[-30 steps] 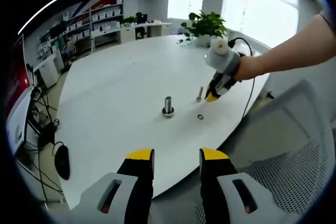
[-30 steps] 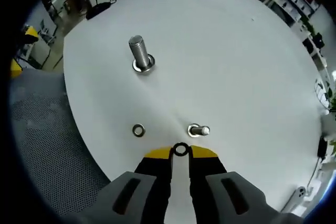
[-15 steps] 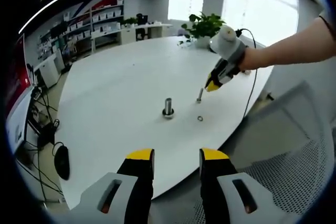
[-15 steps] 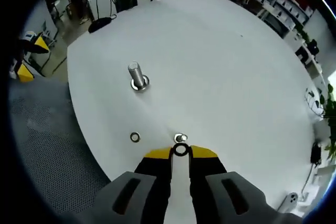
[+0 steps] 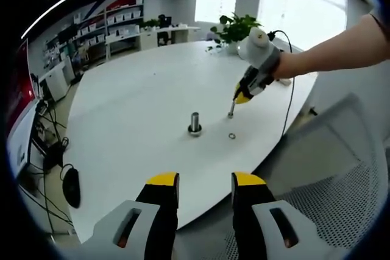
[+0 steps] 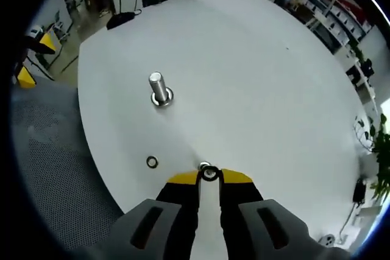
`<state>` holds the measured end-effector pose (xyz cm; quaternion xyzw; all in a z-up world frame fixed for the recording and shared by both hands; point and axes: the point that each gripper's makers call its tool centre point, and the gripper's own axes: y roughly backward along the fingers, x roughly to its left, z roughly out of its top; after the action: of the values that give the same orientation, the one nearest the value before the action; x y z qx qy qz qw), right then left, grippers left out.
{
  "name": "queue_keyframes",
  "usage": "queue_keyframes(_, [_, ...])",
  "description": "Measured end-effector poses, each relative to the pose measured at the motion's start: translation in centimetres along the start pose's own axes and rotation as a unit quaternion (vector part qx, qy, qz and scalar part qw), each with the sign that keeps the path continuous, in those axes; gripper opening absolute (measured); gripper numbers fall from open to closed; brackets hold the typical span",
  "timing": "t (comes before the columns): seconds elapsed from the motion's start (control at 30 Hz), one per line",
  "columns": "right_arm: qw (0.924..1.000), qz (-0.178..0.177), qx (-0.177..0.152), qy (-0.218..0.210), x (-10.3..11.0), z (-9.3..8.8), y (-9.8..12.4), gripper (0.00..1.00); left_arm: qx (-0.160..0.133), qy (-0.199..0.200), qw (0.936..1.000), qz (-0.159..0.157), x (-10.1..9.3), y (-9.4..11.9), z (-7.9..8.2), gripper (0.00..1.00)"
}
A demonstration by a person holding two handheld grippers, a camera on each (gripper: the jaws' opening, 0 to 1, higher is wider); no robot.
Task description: Place the washer onto the threaded stud by aligning its center hole with the stud, sliding it down to the base, and recovering from edge contact or off-axis alignment until the washer reaches the visible bottom stop.
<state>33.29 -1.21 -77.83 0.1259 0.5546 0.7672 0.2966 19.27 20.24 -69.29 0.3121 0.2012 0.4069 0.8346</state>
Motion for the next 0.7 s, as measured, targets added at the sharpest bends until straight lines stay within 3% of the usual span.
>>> queue_keyframes(0.7, [0.9984, 0.019, 0.051, 0.016, 0.5, -1.2, -3.7, 0.13, 0.005, 0.005, 1.0000, -0.001, 0.1, -0.1, -0.2, 0.32])
